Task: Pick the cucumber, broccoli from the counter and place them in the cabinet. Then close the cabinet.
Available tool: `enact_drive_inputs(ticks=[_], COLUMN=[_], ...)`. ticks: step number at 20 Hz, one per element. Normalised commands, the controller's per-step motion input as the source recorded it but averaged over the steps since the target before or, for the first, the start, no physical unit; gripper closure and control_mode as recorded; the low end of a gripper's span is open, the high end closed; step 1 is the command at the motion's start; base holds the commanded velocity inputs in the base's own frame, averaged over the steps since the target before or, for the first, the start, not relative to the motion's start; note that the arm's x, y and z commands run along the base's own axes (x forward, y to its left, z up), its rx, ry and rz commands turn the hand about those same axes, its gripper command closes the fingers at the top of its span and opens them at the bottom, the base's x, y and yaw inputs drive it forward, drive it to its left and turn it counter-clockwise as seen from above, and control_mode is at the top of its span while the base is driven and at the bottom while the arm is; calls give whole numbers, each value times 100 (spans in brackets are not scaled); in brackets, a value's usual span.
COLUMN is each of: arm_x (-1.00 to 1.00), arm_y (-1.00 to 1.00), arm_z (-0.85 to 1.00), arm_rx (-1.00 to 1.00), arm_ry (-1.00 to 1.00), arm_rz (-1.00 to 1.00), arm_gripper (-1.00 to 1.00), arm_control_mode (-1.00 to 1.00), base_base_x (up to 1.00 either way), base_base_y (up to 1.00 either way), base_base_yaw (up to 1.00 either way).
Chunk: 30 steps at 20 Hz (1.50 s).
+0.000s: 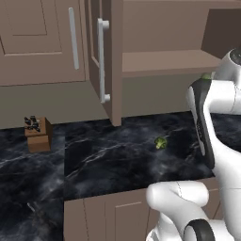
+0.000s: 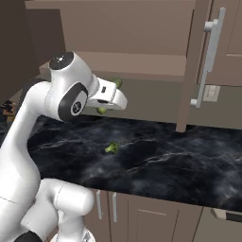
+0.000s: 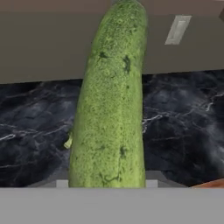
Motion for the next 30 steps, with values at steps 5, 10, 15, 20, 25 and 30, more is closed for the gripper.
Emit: enact_drive_inputs(ticks=[5, 10, 15, 20, 25, 30], arm_x=[14, 29, 53, 79, 82, 79], arm_y=[0, 0, -4, -25, -41, -43], arm_z=[49, 18, 28, 29, 2, 0], arm_rx=[-2, -1, 0, 1, 1, 0], arm_ry=[-25, -22, -3, 8, 1, 0], arm_rz=[-16, -12, -11, -6, 0, 0], arm_gripper=[100, 100, 100, 100, 100, 100], arm_control_mode=[-100, -100, -100, -100, -100, -100], base_base_x=[0, 0, 0, 0, 0, 0], base_base_y=[0, 0, 0, 0, 0, 0], base_base_yaw=[0, 0, 0, 0, 0, 0])
